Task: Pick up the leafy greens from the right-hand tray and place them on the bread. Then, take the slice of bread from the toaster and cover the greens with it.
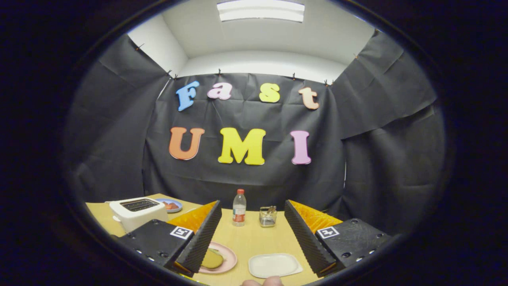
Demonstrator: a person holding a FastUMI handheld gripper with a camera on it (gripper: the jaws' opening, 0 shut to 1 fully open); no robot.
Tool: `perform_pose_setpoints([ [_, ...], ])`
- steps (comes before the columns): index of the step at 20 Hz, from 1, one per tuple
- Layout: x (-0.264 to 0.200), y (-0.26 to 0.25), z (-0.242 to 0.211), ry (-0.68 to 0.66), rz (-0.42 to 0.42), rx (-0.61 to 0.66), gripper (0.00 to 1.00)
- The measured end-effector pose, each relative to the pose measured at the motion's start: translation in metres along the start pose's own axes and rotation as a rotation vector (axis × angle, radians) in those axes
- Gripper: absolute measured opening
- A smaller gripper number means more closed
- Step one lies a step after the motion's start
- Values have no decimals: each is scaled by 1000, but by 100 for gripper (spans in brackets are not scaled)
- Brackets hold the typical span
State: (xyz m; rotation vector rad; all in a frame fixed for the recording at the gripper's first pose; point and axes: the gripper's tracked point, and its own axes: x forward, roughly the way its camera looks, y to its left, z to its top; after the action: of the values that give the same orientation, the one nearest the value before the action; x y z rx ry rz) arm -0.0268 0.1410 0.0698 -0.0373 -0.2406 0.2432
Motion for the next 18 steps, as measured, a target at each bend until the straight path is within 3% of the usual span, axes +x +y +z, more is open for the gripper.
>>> perform_pose_setpoints([
  [6, -34, -35, 20, -35, -40, 10, 97],
  [18, -43, -21, 25, -25, 8, 33, 97],
])
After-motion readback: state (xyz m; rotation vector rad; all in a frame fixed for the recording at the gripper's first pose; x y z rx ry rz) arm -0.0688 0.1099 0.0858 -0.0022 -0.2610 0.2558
